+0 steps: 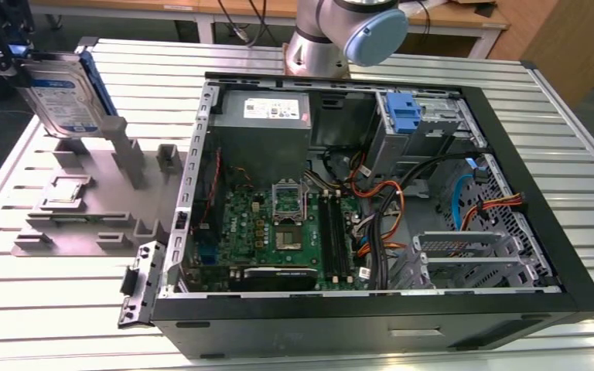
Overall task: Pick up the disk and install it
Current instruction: 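Pick up the disk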
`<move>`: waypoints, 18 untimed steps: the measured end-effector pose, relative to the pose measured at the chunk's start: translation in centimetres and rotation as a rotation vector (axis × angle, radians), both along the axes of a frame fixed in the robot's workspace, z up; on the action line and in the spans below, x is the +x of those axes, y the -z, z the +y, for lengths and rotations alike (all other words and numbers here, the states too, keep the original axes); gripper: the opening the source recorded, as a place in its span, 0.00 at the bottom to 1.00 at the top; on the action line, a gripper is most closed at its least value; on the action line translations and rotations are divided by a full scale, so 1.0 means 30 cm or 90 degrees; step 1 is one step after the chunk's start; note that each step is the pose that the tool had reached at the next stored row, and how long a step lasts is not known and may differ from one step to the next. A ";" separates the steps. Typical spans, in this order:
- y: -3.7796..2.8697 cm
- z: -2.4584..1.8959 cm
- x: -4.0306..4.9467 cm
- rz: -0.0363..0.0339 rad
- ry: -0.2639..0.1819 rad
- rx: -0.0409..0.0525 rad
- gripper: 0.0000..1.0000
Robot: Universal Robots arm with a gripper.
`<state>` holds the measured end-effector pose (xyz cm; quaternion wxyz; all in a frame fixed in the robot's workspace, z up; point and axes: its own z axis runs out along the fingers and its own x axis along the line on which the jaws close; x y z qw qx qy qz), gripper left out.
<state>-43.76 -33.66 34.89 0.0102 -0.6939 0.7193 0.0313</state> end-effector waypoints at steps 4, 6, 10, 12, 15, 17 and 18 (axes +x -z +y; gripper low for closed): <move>-0.003 0.000 0.000 0.0000 0.000 0.0000 0.37; -0.003 0.000 0.000 0.0000 0.000 0.0000 0.37; -0.004 0.000 0.000 0.0000 0.000 0.0000 0.37; -0.004 0.000 0.000 0.0000 0.000 0.0000 0.37; -0.004 0.000 0.000 0.0000 0.000 0.0000 0.37; -0.005 0.000 0.000 0.0000 0.000 0.0000 0.37; -0.005 0.000 0.000 0.0000 0.000 0.0000 0.37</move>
